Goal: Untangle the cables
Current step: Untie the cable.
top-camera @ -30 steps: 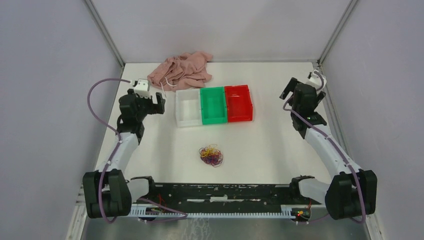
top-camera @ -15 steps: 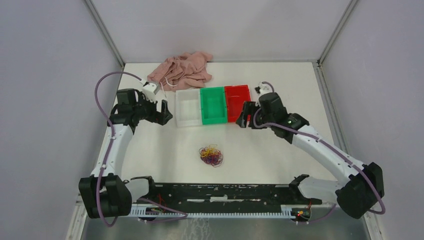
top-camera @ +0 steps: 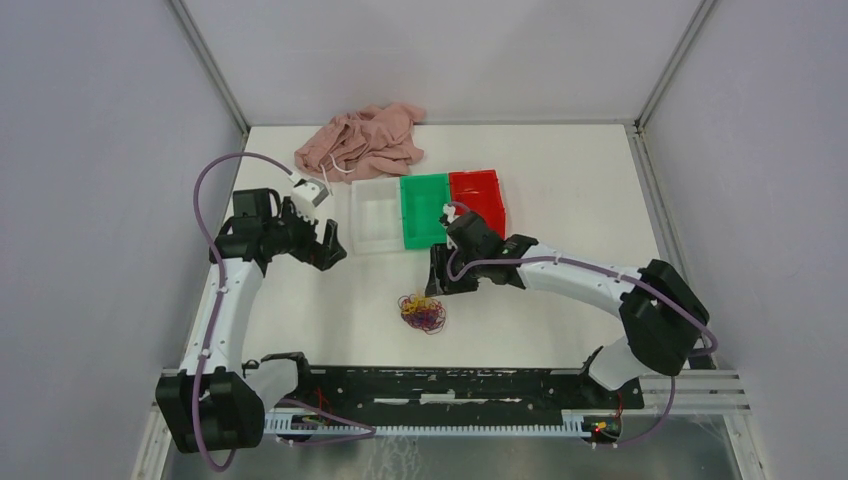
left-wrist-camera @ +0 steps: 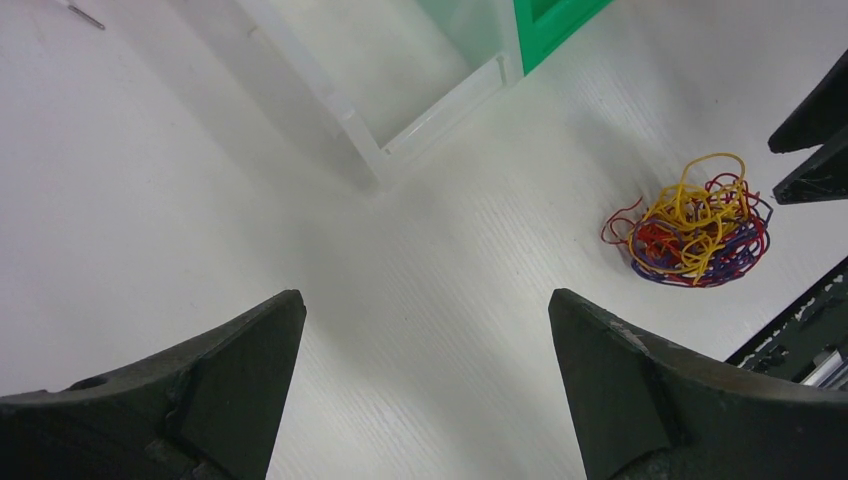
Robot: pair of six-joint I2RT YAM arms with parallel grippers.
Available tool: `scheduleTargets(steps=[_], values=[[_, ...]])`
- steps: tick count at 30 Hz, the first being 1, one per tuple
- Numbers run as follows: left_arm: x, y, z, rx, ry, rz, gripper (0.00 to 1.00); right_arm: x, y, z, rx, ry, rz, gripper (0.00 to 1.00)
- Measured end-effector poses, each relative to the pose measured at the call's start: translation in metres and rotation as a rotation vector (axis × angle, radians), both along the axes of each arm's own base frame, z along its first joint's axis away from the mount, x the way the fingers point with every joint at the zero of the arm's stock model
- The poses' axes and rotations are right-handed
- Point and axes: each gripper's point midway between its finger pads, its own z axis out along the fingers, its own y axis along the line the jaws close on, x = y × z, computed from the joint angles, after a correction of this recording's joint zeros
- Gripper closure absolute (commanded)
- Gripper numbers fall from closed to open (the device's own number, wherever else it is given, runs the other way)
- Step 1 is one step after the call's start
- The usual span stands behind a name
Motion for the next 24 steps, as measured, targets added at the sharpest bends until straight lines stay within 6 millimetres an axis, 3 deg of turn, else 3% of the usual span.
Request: scheduleTargets(steps=[9,15,18,24], values=[[-0.009,-0.003,-0.001,-0.001,0.011,-0.032,0.01,0.012,0.019,-0.01,0.026,0.018,-0.021,0.52],[-0.01,-0.004,0.001,-0.005,0.004,-0.037,0.01,0.014,0.02,-0.021,0.009,0.03,-0.03,0.6],[-0.011,-0.005,0.003,-0.006,-0.002,-0.039,0.01,0.017,0.02,-0.021,0.006,0.021,-0.037,0.69],[-0.012,-0.007,0.007,-0.016,-0.015,-0.049,0.01,0.027,0.025,-0.011,0.016,-0.012,-0.051,0.76]])
